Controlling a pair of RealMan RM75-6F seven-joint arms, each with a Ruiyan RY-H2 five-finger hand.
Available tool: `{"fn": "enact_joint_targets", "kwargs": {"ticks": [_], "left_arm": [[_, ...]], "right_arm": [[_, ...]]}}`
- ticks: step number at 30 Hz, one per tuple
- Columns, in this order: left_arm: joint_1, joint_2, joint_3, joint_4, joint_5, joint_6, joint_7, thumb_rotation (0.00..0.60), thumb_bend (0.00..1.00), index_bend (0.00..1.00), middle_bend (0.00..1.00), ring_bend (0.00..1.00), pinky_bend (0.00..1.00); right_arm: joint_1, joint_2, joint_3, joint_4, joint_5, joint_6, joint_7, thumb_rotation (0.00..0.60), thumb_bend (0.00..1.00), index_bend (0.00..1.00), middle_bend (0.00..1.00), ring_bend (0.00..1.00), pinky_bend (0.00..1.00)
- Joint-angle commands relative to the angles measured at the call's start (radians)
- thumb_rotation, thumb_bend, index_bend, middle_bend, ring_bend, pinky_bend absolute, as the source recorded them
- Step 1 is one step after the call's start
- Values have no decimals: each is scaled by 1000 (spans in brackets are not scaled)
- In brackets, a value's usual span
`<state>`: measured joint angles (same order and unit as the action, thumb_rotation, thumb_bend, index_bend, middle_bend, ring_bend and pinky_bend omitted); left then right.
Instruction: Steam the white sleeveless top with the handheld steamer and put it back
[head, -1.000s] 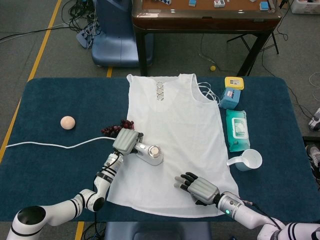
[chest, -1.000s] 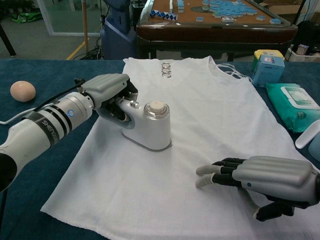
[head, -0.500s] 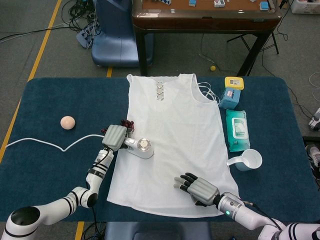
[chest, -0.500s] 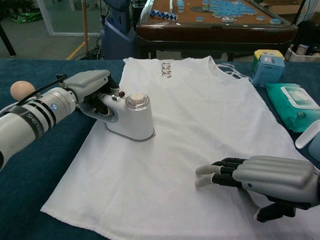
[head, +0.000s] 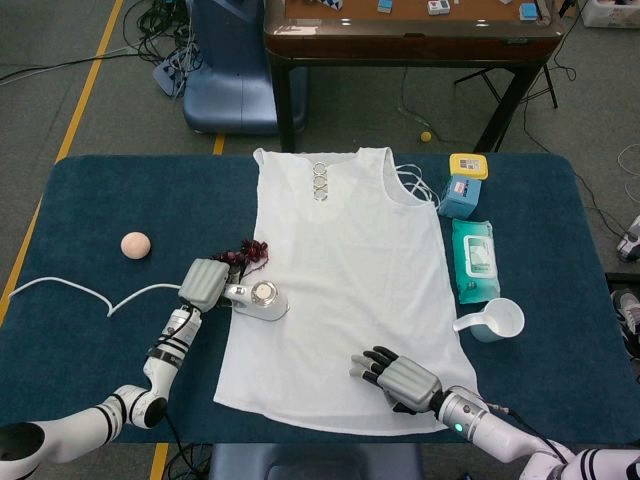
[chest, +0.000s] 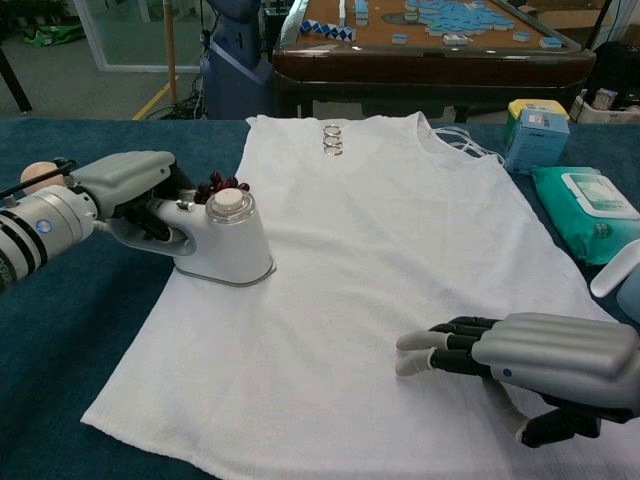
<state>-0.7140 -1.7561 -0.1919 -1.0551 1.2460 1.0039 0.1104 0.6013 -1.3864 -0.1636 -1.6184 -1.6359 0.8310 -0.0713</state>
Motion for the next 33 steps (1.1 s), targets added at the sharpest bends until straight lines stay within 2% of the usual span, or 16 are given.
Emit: {"fn": "enact_joint_targets", "kwargs": {"ticks": [1,17,20,24,27,33], "left_arm": [[28,36,23,-57,18,24,1,600,131,854,766,659,634],[96,157,135,-282,132,81,56,600,131,854,767,658,633],[103,186,142,-333,142,84,58,600,131,854,766,658,633],[96,203,120,-375,148,93,58,600,131,854,766,658,633],[74,199,84,-382,134,80,59,600,131,854,766,657,633],[18,137,12,-322,88,39,37,600,131,853,766,655,633]], "right_arm": [[0,1,-2,-2,-2,2,-1,600,992,0,9,0,11],[-2,15,-18,-6,-13,14,12,600,992,0,9,0,11],[-3,16,-21,-6,-16,16,14,600,992,0,9,0,11],[-2,15,-24,-6,-18,13,17,600,992,0,9,0,11],[-2,15,-25,-6,-17,14,17,600,992,0,9,0,11],[-3,15,-23,-8,-13,15,14,600,992,0,9,0,11]]}}
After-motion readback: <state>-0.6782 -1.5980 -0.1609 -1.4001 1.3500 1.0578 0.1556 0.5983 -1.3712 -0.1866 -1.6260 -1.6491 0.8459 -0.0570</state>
